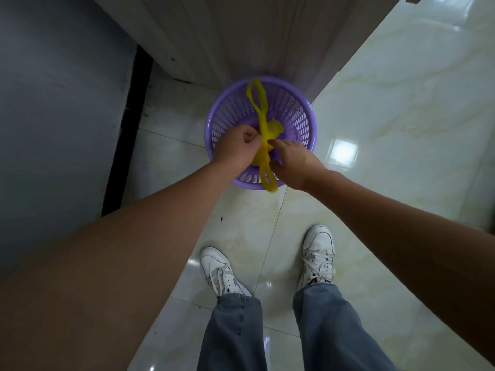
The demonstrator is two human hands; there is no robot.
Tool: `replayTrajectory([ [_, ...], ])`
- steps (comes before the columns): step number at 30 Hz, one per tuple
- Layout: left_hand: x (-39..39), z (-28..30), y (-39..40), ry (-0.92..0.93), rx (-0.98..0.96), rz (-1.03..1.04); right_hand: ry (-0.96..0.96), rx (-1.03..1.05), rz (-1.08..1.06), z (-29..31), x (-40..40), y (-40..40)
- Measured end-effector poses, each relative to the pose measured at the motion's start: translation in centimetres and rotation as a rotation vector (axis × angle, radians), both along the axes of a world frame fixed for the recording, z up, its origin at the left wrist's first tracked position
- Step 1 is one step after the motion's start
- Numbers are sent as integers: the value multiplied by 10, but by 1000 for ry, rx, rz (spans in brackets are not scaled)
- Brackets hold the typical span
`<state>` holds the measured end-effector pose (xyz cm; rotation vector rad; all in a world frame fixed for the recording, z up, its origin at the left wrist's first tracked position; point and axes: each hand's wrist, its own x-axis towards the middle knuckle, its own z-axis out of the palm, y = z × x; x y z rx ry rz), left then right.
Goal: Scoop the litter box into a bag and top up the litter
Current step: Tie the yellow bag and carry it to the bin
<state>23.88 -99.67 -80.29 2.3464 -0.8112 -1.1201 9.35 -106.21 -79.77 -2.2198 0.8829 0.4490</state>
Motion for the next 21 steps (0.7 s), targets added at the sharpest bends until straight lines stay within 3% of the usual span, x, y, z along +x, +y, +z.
replayTrajectory([
  [2, 1, 5, 8, -74, 8, -110, 9, -11, 10, 3, -2, 1],
  [5, 3, 17, 23, -342, 9, -379, -14, -35, -22, 11, -6, 2],
  [8, 7, 30, 36, -534, -71, -501, -30, -67, -34, 26, -11, 4],
  [14, 10, 84, 47, -704, -155, -543, -69, -215, -28, 77, -18, 5],
  [21, -1, 175, 41, -742, -237, -483, -133, -375, -79, 173, -16, 11],
])
